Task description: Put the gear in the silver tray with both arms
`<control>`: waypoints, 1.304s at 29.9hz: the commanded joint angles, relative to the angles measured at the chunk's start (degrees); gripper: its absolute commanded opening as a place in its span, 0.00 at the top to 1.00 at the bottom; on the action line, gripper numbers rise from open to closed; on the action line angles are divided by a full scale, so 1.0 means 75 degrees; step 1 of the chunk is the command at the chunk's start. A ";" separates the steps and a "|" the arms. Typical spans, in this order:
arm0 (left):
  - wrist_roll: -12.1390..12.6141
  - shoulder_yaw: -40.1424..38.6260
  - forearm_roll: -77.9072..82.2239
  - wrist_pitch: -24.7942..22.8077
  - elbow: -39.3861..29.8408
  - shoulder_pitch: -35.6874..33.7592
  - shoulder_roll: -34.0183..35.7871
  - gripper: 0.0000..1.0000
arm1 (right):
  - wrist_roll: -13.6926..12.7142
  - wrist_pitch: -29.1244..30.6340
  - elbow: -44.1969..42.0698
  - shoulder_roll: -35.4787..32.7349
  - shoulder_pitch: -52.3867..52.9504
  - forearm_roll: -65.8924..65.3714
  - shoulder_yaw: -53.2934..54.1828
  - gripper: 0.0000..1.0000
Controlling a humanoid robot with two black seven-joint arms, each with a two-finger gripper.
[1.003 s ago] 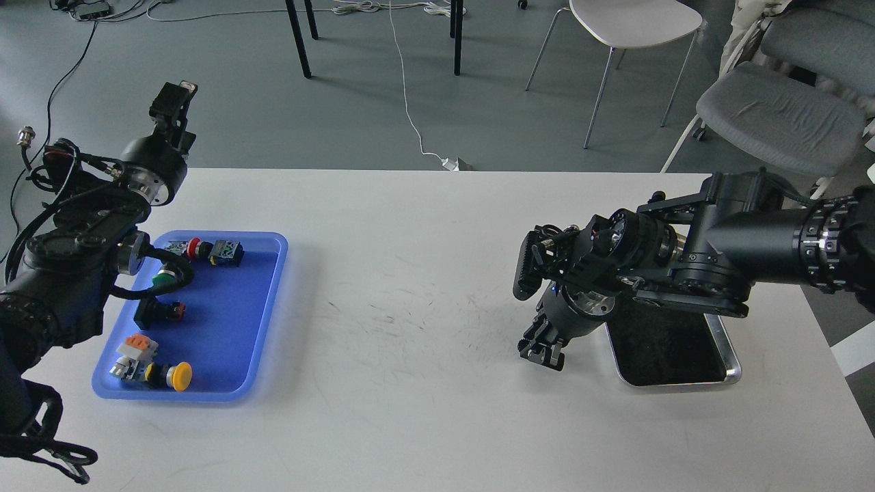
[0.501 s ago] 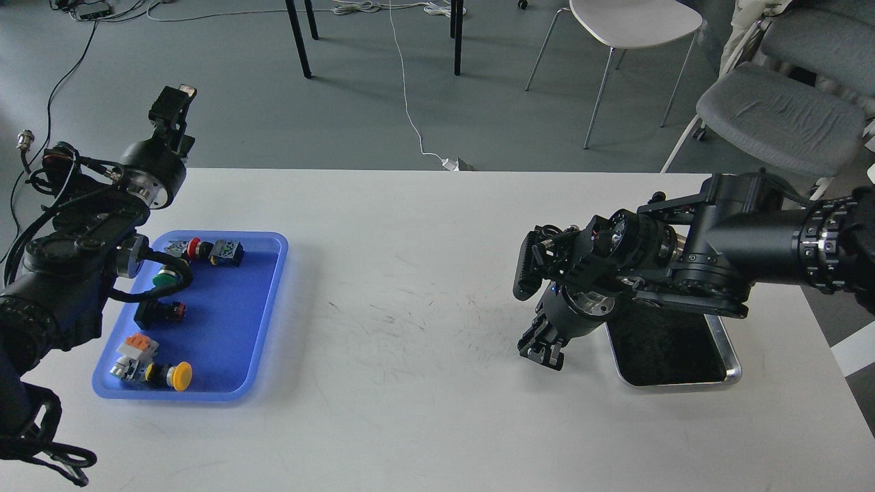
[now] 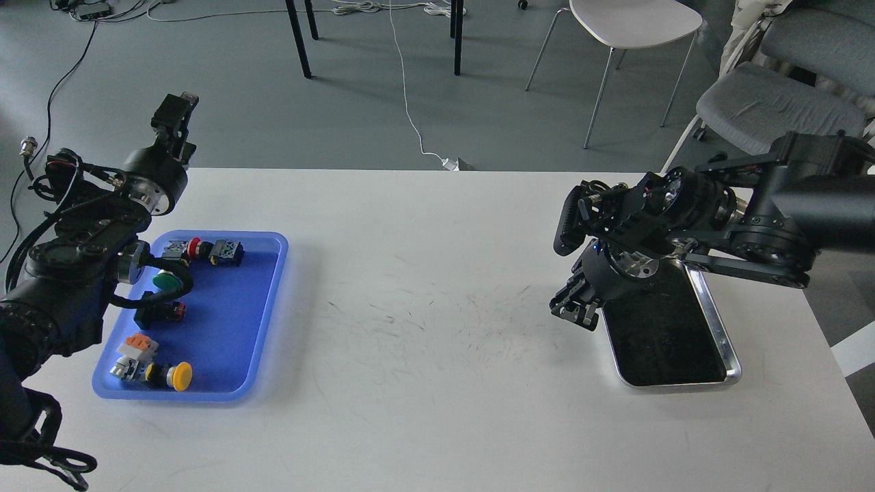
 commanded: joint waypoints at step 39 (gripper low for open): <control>0.0000 0.0029 0.0006 0.0011 -0.0001 0.0097 -0.0118 0.03 | 0.0001 -0.0078 -0.0395 -0.1657 -0.1088 -0.0548 -0.0260 0.90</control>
